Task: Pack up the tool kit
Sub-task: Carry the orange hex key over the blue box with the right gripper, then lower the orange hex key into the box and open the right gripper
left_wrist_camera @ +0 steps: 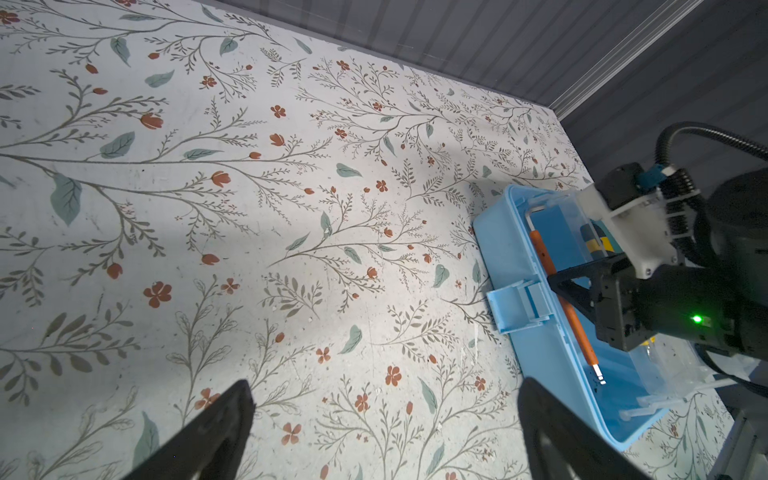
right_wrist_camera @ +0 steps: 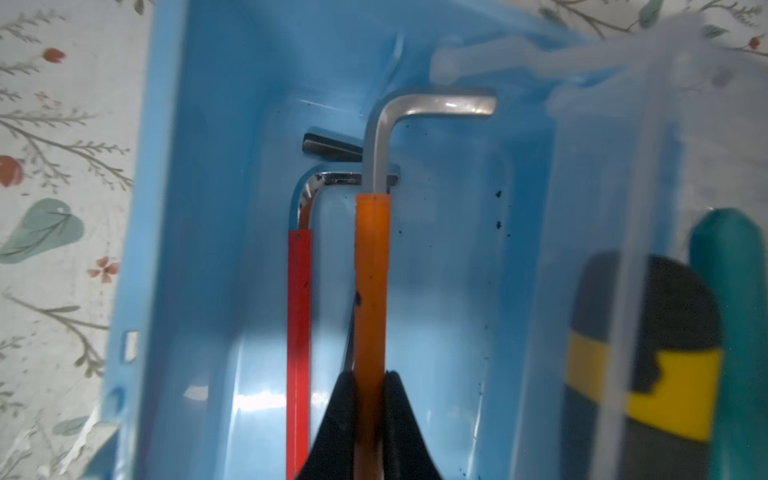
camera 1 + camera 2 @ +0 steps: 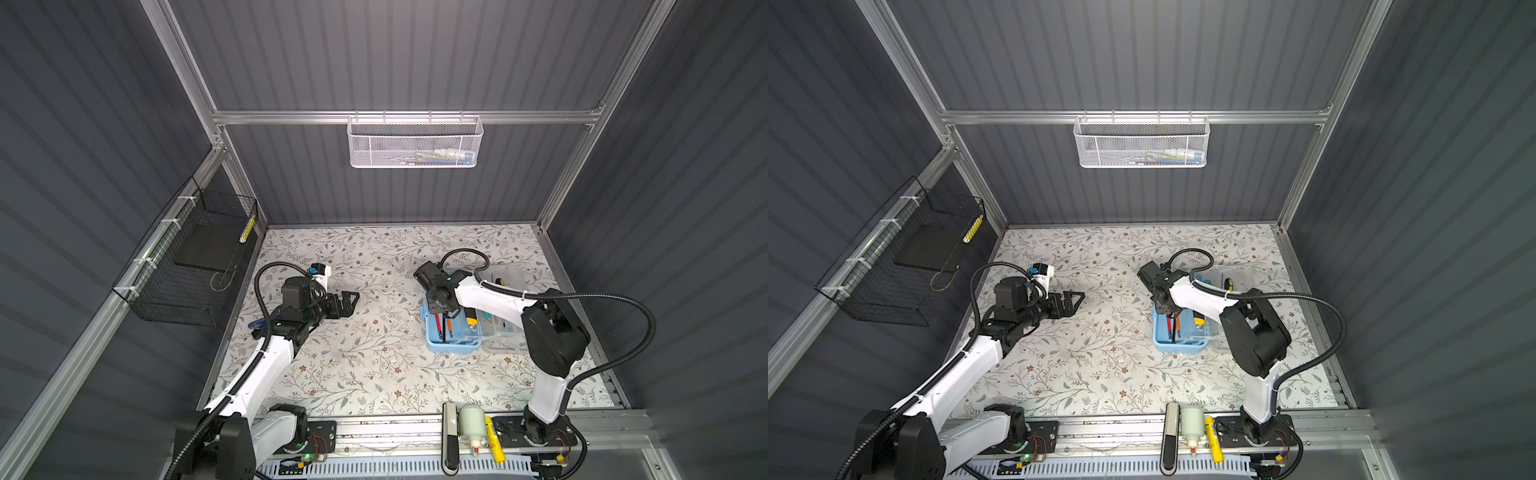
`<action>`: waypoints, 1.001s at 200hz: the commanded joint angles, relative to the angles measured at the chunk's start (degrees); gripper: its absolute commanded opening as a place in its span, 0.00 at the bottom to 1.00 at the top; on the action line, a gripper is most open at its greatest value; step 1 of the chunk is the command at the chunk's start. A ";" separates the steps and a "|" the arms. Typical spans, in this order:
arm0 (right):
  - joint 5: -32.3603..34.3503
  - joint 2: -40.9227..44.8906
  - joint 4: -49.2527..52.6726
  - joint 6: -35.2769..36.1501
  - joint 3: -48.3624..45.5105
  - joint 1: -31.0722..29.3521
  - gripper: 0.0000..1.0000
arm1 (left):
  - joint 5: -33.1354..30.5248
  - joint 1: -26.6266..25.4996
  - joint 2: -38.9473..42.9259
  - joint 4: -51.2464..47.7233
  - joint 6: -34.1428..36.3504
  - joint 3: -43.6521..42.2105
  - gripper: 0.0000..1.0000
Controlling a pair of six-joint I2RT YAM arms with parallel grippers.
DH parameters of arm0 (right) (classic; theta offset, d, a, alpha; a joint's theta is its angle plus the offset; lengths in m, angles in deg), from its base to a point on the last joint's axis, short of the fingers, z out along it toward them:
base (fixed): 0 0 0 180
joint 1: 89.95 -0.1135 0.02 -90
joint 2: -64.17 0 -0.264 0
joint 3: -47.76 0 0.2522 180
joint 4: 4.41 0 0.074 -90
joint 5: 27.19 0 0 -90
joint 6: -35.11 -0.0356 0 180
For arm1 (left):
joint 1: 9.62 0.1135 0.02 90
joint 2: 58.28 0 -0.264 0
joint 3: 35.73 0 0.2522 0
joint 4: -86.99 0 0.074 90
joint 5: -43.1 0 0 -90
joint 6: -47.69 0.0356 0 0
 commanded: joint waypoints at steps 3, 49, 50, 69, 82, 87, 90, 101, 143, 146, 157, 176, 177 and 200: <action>2.67 -2.08 2.13 1.76 3.53 0.18 0.00 | 1.26 -0.33 -1.27 1.12 1.49 0.12 1.00; 4.69 -3.35 4.58 1.48 3.77 0.22 0.01 | 1.61 -0.33 -2.14 1.91 1.67 -0.31 0.99; 4.76 -3.40 4.66 1.45 3.73 0.22 0.01 | 1.66 -0.33 -2.16 1.92 1.67 -0.32 0.99; 5.19 -3.53 5.68 0.70 3.21 0.22 0.03 | 1.99 -0.35 -2.86 2.18 1.74 -0.41 0.99; 5.59 -3.61 5.93 0.22 2.59 0.22 0.05 | 1.95 -0.44 -3.12 2.20 1.84 -0.48 0.99; 5.58 -3.64 5.95 0.12 2.30 0.22 0.06 | 1.97 -0.42 -3.17 2.28 1.84 -0.50 0.99; 5.60 -3.74 5.96 0.09 2.16 0.22 0.05 | 1.99 -0.41 -3.22 2.28 1.84 -0.56 0.99; 5.71 -4.01 6.05 -0.22 1.95 0.22 0.06 | 1.98 -0.42 -3.16 2.29 1.84 -0.67 0.99; 6.26 -6.10 6.76 -0.93 2.71 0.22 0.09 | 2.15 -0.42 -2.58 1.94 2.10 -0.67 0.99; 6.33 -6.27 6.80 -0.93 2.77 0.23 0.10 | 2.19 -0.42 -2.49 1.86 2.11 -0.68 0.99; 6.53 -6.81 7.20 -0.99 3.16 0.31 0.14 | 2.16 -0.48 -2.37 1.76 2.12 -0.83 0.99; 6.55 -7.56 7.30 -1.02 3.59 0.40 0.15 | 2.13 -0.51 -2.28 1.96 2.18 -0.94 0.99; 6.52 -7.57 7.34 -0.98 3.64 0.40 0.15 | 2.18 -0.51 -2.31 1.95 2.19 -0.94 0.99; 5.93 -7.66 7.45 -1.12 4.25 0.49 0.21 | 2.33 -0.51 -2.35 1.76 2.20 -0.86 0.99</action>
